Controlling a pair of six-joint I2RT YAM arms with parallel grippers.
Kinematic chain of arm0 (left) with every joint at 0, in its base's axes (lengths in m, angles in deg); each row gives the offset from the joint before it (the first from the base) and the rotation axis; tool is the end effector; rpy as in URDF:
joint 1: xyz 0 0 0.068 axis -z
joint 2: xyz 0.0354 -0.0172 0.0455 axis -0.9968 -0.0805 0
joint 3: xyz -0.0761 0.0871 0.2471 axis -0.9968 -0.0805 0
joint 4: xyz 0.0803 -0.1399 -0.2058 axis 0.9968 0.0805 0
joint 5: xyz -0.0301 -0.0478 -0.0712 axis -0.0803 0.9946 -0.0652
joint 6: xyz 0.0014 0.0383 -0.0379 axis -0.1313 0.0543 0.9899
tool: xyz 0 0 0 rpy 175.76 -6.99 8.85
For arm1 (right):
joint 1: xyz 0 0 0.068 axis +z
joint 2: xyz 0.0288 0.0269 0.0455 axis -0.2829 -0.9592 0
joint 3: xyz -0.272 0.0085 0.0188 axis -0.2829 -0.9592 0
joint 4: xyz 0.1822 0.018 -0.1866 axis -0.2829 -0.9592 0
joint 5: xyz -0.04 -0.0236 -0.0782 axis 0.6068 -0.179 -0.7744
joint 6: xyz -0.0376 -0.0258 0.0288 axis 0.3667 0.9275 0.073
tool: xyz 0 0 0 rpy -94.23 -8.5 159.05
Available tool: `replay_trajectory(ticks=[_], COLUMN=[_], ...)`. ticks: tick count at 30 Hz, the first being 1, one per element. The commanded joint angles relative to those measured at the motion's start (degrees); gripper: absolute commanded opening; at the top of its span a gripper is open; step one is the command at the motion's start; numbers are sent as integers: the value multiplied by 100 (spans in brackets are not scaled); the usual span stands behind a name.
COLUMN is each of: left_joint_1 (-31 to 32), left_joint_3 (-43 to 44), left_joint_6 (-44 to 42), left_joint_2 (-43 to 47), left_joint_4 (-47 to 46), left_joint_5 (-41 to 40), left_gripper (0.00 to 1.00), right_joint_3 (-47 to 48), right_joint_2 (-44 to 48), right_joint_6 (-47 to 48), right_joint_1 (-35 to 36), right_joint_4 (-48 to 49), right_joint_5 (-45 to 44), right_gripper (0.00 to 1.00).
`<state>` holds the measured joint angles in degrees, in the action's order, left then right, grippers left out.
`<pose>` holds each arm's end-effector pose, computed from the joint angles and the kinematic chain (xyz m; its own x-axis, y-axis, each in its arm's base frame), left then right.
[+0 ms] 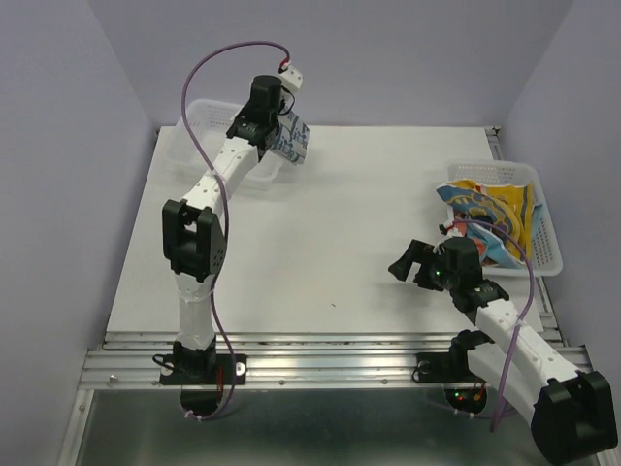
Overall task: Fold and stack the towels
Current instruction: Neatly place the folded towel into the bin
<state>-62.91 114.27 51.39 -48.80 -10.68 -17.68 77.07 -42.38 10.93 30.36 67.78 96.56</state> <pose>0.4651 -0.1762 0.3749 -0.1543 0.6249 -0.7653 0.0622 0.7792 0.6236 0.1623 0.0486 0.1807 -0.7260 0.3439 -0.5955 -0.0339 0.8470 0.5305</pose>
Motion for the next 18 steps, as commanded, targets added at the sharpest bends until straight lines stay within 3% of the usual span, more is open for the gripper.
replay_trajectory(ticks=[1, 18], left_joint_1=[-340, -1175], left_joint_3=[227, -783], left_joint_6=[-292, -995], left_joint_2=[42, -380], left_joint_4=[40, -610], left_joint_5=[297, 1211], left_gripper=[0, 0], right_joint_3=[-103, -15], right_joint_2=[-4, -294], right_joint_6=[90, 99], right_joint_1=[-5, -13], right_joint_4=[278, 287], right_joint_5=[-168, -405], right_gripper=[100, 100])
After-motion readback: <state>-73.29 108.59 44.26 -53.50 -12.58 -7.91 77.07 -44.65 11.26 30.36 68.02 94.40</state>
